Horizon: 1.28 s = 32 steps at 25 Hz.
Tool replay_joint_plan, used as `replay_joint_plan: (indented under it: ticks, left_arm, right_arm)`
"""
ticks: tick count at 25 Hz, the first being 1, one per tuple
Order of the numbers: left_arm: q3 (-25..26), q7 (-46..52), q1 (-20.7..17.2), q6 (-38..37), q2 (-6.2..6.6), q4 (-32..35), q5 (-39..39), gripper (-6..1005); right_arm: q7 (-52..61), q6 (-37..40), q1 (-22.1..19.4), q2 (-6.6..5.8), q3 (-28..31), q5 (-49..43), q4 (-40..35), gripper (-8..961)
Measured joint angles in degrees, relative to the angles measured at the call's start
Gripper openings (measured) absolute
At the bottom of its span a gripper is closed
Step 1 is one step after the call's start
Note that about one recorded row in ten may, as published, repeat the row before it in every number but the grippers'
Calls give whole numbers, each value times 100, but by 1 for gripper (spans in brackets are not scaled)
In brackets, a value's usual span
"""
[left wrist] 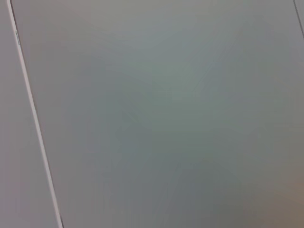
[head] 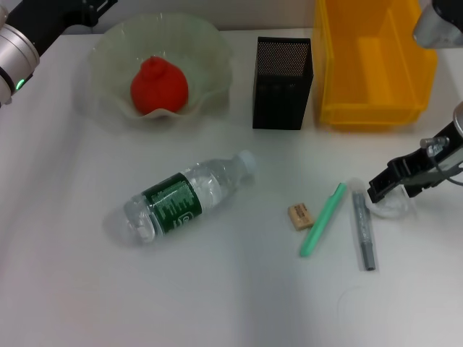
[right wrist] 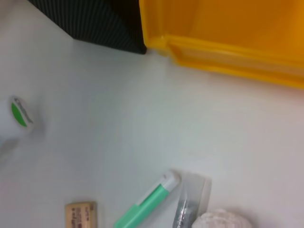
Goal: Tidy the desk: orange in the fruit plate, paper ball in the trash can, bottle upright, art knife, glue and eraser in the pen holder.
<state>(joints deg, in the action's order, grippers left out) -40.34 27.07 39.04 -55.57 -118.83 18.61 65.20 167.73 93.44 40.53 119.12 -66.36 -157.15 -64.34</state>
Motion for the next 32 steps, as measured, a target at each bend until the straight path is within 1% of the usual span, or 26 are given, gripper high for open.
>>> replay_joint_plan:
  ticks: [4,12,17,21,23,25,27,29,30,31,32]
  left_arm:
    - [-5,0,-20,-8,-2,4,0,746]
    - [-10,14,-126,-77,-10,12,1,746]
    - [-10,183,-212,-202,-3,68,0,746]
    - [-10,211,-224,-202,5,80,-1,745]
    - [-10,212,-228,-202,8,81,-4,745]
    - [-12,213,-232,-209,9,82,-6,745]
    - [-18,232,-251,-221,10,104,-8,745]
    - [-22,254,-261,-233,10,124,-8,745]
    - [-22,254,-261,-233,10,124,-8,745]
    - [-28,274,-268,-238,9,137,-9,745]
    - [-36,291,-271,-243,10,160,-9,745]
  right_arm:
    - [-2,-54,26,3,0,0,149,552]
    - [-4,-95,28,6,13,-18,170,525]
    - [-4,-107,2,3,42,-35,189,508]
    - [-63,-81,-39,-11,135,-24,189,424]
    - [-226,-11,-92,-14,377,8,136,382]
    - [-529,147,-217,-9,919,216,-26,379]
    - [-861,326,-387,-38,1485,689,-162,377]
    - [-1176,479,-583,-150,2010,1343,-173,374]
    - [-1463,575,-776,-303,2427,1963,-33,373]
    - [-1463,575,-776,-303,2427,1963,-33,372]
    - [-1577,595,-864,-370,2588,2241,54,371]
